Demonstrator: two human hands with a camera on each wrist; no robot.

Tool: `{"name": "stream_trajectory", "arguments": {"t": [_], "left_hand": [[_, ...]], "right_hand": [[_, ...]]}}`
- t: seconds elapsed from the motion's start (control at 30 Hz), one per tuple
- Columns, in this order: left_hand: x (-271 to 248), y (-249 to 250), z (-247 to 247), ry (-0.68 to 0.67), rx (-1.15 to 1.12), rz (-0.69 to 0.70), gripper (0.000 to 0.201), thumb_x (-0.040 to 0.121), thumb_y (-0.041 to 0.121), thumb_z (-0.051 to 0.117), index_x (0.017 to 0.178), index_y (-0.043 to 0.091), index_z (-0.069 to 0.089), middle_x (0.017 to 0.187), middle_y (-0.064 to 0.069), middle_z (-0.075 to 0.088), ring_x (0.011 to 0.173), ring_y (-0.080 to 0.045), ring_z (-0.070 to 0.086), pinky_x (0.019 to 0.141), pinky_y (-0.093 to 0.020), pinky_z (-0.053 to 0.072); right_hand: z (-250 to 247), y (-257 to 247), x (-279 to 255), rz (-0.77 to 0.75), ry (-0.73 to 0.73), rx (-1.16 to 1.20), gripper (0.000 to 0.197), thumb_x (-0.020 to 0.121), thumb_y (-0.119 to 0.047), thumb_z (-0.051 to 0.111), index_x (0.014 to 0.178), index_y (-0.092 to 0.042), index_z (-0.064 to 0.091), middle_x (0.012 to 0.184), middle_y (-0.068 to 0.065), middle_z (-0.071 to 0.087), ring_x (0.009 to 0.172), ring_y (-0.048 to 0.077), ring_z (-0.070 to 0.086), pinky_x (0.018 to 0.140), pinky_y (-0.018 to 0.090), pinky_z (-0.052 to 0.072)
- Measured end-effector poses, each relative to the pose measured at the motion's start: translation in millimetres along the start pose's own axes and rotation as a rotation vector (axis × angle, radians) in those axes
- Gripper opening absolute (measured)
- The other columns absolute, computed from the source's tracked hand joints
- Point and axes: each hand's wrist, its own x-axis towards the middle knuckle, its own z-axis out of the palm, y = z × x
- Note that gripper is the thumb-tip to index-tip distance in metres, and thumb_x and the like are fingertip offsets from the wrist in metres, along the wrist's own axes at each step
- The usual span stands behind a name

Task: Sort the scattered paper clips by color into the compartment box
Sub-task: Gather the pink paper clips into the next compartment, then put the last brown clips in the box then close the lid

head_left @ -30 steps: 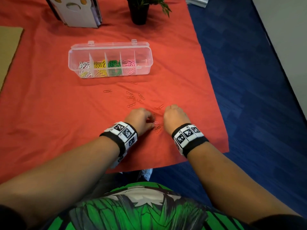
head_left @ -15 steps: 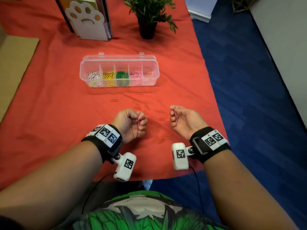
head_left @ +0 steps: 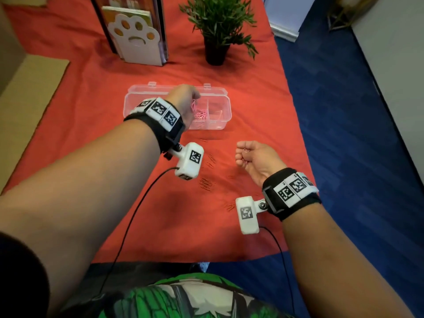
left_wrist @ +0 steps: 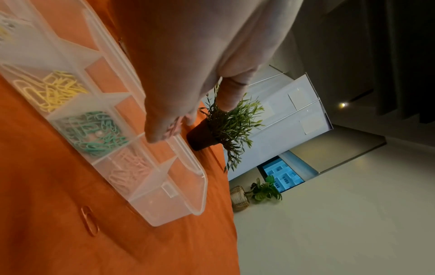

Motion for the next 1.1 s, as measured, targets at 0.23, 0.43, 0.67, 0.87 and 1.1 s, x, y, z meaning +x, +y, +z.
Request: {"name": "stream_trajectory", "arguments": {"t": [0.23, 0.43, 0.67, 0.87, 1.1], "left_hand": [[11, -15, -19, 0.111, 0.211, 0.149, 0.047, 0.080, 0.015, 0.051, 0.125, 0.003, 0.053, 0.132, -0.017, 0.055, 0.108, -0.022, 0.056, 0.091, -0.037, 0.045], [-19, -66, -67, 0.156, 0.500, 0.349, 0.030, 0.085, -0.002, 0.049, 0.112, 0.003, 0.061, 0.115, -0.017, 0.064, 0.107, -0.024, 0.059, 0.100, -0.034, 0.043], [-36, -102, -108, 0.150, 0.644, 0.299, 0.026, 0.083, -0.003, 0.051, 0.104, 0.006, 0.063, 0.109, -0.016, 0.065, 0.099, -0.024, 0.060, 0.097, -0.034, 0.045], [-46, -121, -100, 0.075, 0.802, 0.304, 0.018, 0.082, 0.004, 0.060, 0.097, 0.010, 0.068, 0.090, -0.004, 0.065, 0.084, -0.017, 0.059, 0.082, -0.021, 0.043], [-53, -142, -66, -0.069, 1.057, 0.383, 0.022, 0.081, 0.015, 0.065, 0.102, 0.016, 0.071, 0.106, -0.006, 0.069, 0.099, -0.020, 0.063, 0.087, -0.018, 0.041]], "right_hand": [[15, -8, 15, -0.245, 0.116, -0.365, 0.035, 0.089, 0.012, 0.031, 0.083, -0.013, 0.054, 0.076, 0.002, 0.054, 0.064, 0.010, 0.057, 0.054, 0.010, 0.051], [70, -40, 47, -0.599, 0.211, -0.507, 0.034, 0.089, 0.005, 0.035, 0.081, -0.021, 0.055, 0.103, 0.016, 0.061, 0.071, 0.013, 0.062, 0.076, 0.030, 0.058], [109, -48, 73, -0.447, 0.072, -0.891, 0.056, 0.085, 0.009, 0.033, 0.136, -0.010, 0.046, 0.131, 0.017, 0.056, 0.118, 0.028, 0.055, 0.098, 0.029, 0.041], [77, -43, 52, -0.523, 0.107, -0.792, 0.045, 0.075, 0.014, 0.040, 0.106, -0.008, 0.064, 0.105, 0.009, 0.066, 0.089, 0.015, 0.061, 0.089, 0.030, 0.052], [5, 21, -5, -0.409, -0.042, -1.193, 0.020, 0.086, -0.001, 0.049, 0.092, -0.010, 0.067, 0.101, 0.010, 0.063, 0.095, 0.023, 0.059, 0.077, 0.018, 0.034]]}}
